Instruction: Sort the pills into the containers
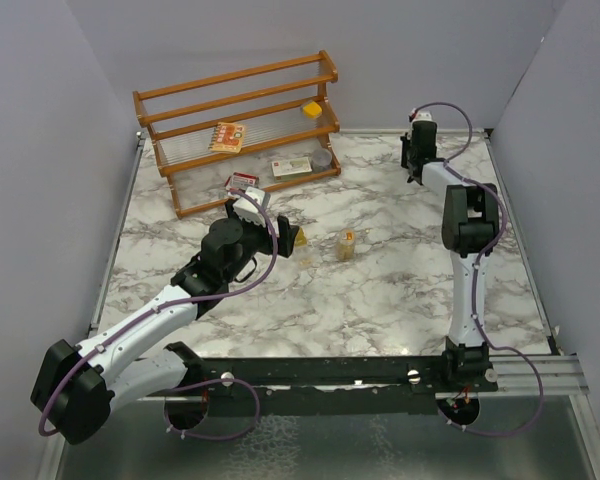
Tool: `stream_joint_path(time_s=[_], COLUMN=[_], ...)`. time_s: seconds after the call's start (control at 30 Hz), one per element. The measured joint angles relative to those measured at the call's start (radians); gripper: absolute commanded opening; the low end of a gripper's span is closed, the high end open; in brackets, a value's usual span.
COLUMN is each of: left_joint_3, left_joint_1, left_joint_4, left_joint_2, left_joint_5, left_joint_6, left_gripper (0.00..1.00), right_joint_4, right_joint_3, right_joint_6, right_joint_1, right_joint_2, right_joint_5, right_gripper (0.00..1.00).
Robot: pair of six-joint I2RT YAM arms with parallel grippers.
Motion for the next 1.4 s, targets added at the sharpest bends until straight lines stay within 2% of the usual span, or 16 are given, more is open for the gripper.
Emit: stream_joint_path(time_s=[0.33,0.53,0.8,0.93,1.1,1.33,1.4], left_joint_3=[-0.015,-0.026,-0.084,-0.124,-0.160,-0.190,-0.196], left_joint_1=[0.000,0.000,0.000,0.000,0.000,0.000,0.000], left_joint_4=[0.006,0.006,0.005,-0.003,-0.011,-0.035,-0.037], left_joint_2=[-0.009,-0.036,-0.101,-0.143,-0.187,-0.205,-0.211], left_joint_5=[0.000,-0.003,-0.017,-0.027,-0.047,-0.072,-0.077], left_joint_6=[-0.004,-0.008,-0.034,-0.049,-0.071,-0.097,-0.104], left_gripper=[0.99,0.99,0.99,0.99,0.99,0.99,0.99], right_joint_4=[0.001,0.014,0.030,0.018,0.003,-0.016,-0.029], right_joint_3=[-0.129,-0.292,-0.570,-0.671,-0.725,-0.773,-0.792], right_joint_6=[0.040,0.052,0.065,0.102,0.135,0.143,0.148], right_joint_1=[0.005,0.051,0.332,0.409,0.483,0.715,0.748], right_joint_2=[-0.220,-0.423,-0.659,-0.759,-0.858,-0.896,-0.896], right_joint_5=[-0.061,-0.073,-0.028,-0.029,-0.018,0.045,0.055], right_gripper=[0.01,0.01,0.01,0.01,0.01,0.01,0.01])
